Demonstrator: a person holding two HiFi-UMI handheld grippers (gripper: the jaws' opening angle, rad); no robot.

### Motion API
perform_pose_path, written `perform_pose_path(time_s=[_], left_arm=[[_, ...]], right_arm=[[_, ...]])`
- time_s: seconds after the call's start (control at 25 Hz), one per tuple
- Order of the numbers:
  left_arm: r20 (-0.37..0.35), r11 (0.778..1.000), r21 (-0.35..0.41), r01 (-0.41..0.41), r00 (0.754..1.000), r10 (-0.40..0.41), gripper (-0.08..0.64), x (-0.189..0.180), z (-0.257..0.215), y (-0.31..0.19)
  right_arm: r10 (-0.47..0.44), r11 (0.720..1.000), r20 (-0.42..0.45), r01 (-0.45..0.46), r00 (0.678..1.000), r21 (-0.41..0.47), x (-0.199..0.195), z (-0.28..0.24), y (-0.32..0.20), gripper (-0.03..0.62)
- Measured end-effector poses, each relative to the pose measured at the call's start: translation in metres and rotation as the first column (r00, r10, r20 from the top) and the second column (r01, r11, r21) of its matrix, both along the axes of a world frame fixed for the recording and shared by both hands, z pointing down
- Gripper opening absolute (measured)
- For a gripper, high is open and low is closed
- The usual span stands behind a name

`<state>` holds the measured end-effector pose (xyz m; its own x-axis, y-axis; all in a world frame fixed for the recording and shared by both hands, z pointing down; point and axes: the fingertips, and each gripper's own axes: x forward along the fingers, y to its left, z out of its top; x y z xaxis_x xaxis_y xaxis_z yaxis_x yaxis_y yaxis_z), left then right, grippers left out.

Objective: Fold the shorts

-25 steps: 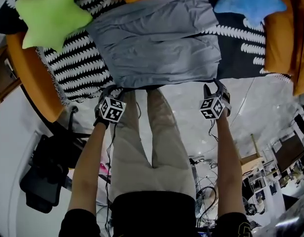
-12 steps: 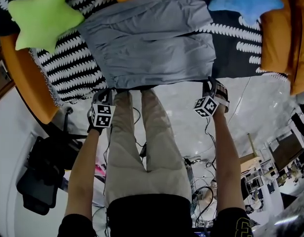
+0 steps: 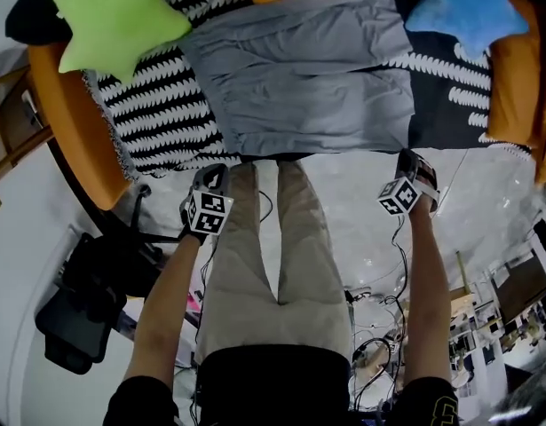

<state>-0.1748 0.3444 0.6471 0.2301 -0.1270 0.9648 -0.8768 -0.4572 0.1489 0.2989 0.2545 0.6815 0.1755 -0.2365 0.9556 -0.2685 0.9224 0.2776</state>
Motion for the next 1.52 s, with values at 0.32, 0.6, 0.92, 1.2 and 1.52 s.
perform_pose_path(time_s=[0.32, 0.6, 0.92, 1.2, 1.52], left_arm=[[-0.081, 0.996, -0.089, 0.019, 0.996, -0.026, 0.152, 0.01, 0.045, -0.004], [-0.129, 0.994, -0.093, 0.064, 0.989, -0.076, 0.025, 0.012, 0.027, -0.007], [-0.24, 0.993, -0.118, 0.017, 0.97, -0.045, 0.021, -0.007, -0.033, 0.012], [-0.271, 0.988, -0.156, -0.02, 0.962, -0.023, 0.021, -0.012, -0.071, 0.052], [-0.317, 0.976, -0.205, -0.072, 0.948, 0.003, 0.021, -0.01, -0.092, 0.093]], right_arm=[[0.021, 1.0, -0.037, -0.021, 0.999, -0.012, -0.003, 0.0, 0.013, 0.018], [0.03, 1.0, -0.084, -0.03, 0.996, 0.004, -0.009, -0.018, 0.033, 0.018], [0.008, 0.999, -0.114, -0.004, 0.993, 0.036, 0.002, -0.059, 0.013, 0.018], [-0.004, 1.0, -0.101, 0.003, 0.995, -0.012, 0.01, -0.094, 0.02, 0.018], [-0.028, 0.998, -0.124, 0.021, 0.992, -0.059, 0.017, -0.109, 0.035, 0.018]])
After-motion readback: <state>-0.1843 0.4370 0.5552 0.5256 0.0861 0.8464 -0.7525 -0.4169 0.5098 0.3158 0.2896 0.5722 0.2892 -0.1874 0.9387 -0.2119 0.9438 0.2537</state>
